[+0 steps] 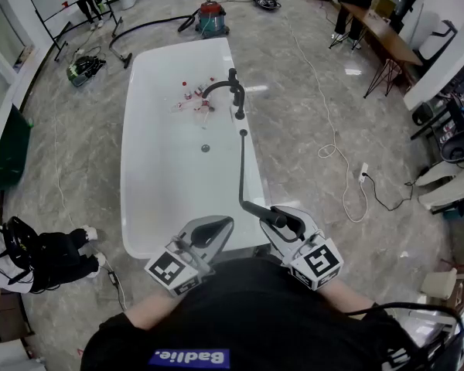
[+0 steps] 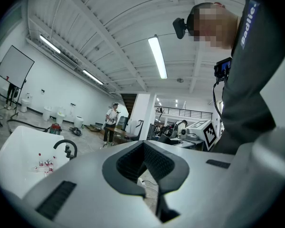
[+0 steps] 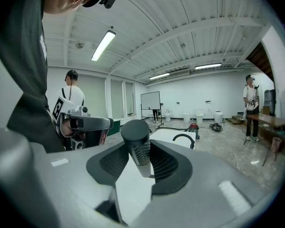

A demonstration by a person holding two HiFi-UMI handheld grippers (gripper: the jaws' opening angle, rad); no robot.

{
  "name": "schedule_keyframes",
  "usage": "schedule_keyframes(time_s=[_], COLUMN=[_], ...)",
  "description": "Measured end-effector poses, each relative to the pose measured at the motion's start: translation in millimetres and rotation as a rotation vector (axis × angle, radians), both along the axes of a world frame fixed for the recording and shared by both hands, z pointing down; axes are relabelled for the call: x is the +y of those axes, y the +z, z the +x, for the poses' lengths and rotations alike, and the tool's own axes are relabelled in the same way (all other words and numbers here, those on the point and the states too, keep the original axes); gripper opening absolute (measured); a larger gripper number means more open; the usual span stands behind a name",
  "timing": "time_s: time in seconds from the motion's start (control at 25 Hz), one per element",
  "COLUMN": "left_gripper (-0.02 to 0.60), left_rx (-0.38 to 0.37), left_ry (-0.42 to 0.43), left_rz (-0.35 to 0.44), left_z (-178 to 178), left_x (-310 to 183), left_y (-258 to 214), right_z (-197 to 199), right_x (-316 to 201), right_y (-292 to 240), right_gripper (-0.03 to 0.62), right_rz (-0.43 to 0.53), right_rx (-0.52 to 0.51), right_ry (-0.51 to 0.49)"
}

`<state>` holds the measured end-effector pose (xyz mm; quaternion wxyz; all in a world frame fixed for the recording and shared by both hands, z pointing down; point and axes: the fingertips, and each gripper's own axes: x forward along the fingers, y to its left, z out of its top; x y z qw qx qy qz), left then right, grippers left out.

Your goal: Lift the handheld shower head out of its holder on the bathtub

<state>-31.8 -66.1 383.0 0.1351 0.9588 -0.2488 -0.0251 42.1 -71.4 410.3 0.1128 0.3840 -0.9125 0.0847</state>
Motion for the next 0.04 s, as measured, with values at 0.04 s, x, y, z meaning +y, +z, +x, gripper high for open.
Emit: schedule_keyframes(time_s=[0.04], left_gripper=[-0.006], left_rx=[-0.003], left_ry=[0.004], left_rz=[-0.002], left_z=[-0.6], left_x=[-0.6], left_y=[0.6], right_z=[-0.4], right_x=[-1.7], right_y=[-0.4], right_gripper=[0.13], right_rz=[-0.001], right_rx=[0.001], right_ry=[0.001])
